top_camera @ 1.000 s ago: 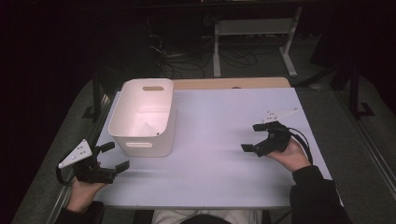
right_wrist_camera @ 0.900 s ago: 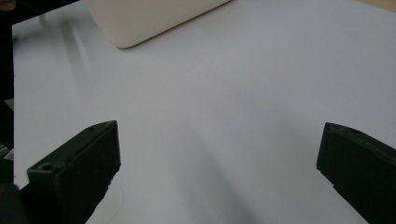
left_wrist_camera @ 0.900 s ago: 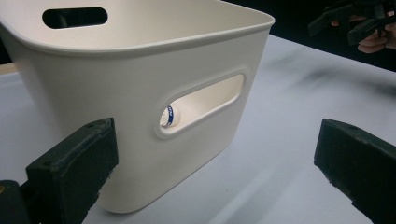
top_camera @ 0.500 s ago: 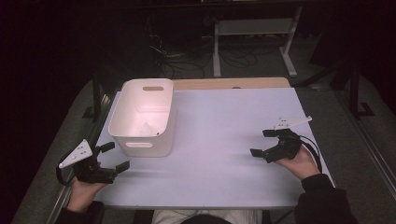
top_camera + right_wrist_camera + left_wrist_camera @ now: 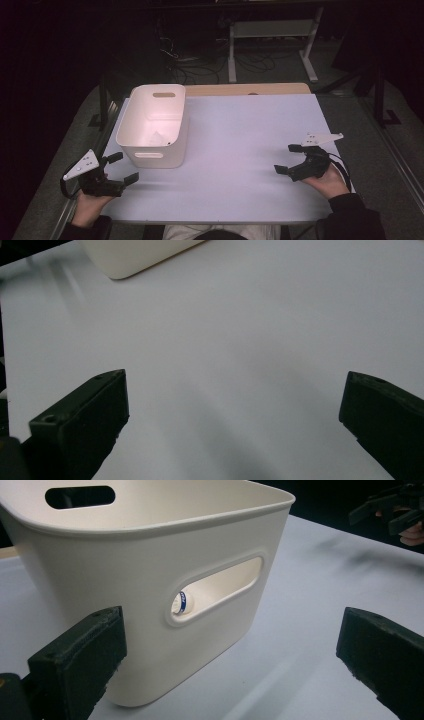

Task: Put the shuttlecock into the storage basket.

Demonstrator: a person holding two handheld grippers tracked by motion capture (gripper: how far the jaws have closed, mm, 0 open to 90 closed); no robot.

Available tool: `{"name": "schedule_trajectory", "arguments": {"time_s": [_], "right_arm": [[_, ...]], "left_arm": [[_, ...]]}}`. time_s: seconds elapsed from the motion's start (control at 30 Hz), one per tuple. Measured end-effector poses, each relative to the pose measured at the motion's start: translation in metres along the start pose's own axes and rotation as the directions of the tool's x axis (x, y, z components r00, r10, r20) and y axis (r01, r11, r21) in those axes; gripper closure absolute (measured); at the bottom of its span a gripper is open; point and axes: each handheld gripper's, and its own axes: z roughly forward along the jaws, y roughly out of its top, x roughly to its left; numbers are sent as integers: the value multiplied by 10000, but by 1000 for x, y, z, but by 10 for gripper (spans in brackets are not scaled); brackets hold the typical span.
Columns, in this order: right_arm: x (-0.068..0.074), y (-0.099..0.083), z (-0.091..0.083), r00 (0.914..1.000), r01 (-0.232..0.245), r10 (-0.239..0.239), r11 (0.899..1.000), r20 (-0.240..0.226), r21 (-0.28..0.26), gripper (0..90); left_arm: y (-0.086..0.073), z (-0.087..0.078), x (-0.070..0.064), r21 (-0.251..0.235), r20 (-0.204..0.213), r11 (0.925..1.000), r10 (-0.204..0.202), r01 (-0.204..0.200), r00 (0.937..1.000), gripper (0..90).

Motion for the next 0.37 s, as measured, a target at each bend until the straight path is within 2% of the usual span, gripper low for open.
{"name": "schedule_trajectory", "arguments": {"time_s": [0.37], "right_arm": [[1, -13, -6, 9998, -13, 17, 9999, 216, -161, 0]], "left_arm": [[0, 0, 0, 16, 4, 10000, -2, 2, 10000, 0]]}}
